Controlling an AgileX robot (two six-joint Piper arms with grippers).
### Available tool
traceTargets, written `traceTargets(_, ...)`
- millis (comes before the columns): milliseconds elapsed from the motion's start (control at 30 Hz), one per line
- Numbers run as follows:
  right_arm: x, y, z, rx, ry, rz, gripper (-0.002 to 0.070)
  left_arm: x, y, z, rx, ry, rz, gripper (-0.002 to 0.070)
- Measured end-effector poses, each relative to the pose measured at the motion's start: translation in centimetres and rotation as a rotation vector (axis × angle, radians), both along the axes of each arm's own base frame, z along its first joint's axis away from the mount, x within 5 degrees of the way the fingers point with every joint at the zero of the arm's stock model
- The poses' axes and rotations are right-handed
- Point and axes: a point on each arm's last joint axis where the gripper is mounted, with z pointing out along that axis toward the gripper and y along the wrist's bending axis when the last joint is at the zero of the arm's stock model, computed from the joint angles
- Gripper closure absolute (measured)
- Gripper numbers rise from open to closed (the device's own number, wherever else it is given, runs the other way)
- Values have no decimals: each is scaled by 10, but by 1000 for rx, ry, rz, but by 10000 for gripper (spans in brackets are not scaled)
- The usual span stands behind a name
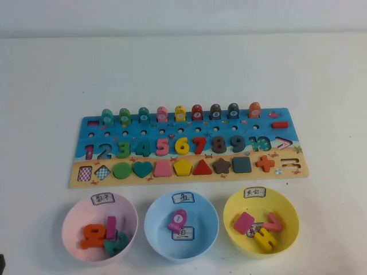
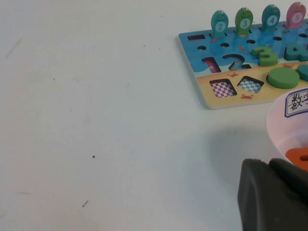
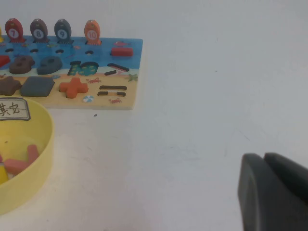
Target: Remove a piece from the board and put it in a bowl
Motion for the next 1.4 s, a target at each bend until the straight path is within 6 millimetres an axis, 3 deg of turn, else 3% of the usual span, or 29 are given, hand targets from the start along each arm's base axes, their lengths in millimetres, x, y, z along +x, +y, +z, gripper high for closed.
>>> traceTargets(967,0,0,0,2,0,0,694,0,0,0,0,0,0,679)
traceTargets(1400,0,2,2,84,-6,4,694,0,0,0,0,0,0,679)
